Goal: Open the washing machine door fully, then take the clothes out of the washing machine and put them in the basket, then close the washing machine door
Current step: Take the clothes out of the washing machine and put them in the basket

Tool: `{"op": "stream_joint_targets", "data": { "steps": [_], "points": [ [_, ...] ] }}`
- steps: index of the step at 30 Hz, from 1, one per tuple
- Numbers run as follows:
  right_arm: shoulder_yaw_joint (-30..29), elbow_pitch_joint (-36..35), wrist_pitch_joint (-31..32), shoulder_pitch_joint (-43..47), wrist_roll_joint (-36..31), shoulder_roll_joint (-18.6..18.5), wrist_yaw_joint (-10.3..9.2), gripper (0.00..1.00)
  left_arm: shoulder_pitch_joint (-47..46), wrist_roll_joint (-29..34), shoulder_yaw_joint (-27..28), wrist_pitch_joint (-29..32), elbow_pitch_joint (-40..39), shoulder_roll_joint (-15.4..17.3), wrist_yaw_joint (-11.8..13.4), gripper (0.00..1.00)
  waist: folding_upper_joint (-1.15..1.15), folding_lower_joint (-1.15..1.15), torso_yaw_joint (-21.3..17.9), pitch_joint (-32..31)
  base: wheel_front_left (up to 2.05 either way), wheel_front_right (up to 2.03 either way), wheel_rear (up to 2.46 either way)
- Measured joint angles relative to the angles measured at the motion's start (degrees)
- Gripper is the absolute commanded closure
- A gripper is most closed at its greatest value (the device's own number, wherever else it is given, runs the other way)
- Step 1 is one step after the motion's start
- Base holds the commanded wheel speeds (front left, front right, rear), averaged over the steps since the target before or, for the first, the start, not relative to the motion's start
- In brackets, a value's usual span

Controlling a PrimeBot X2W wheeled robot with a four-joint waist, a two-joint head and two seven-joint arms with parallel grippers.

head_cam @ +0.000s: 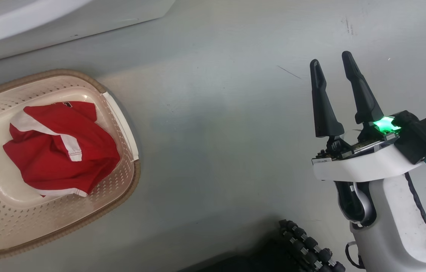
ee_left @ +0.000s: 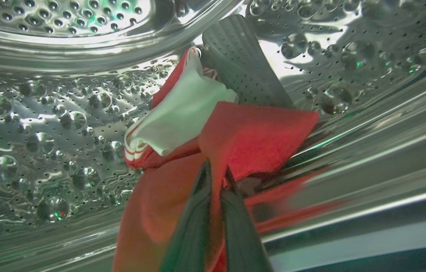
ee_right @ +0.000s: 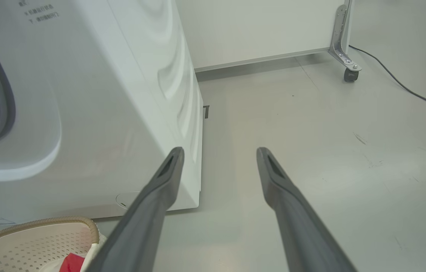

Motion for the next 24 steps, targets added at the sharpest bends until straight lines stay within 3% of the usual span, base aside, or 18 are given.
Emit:
{"op": "stream_joint_targets", "data": {
  "steps": [13, 24],
  "points": [
    [-3.0, 0.4, 0.0, -0.2, -3.4, 0.0, 0.00, 0.00, 1.4, -2.0, 0.5, -11.1, -1.8, -5.0, 0.2, 1.00, 0.00, 0.00, 3.4, -1.5, 0.00, 0.00, 0.00],
    [-4.7, 0.9, 0.0, -0.2, -6.8, -0.1, 0.00, 0.00, 10.6, -6.3, 4.5, -25.0, -3.5, -11.3, 4.1, 1.00, 0.00, 0.00, 7.5, -4.0, 0.00, 0.00, 0.00]
  ]
}}
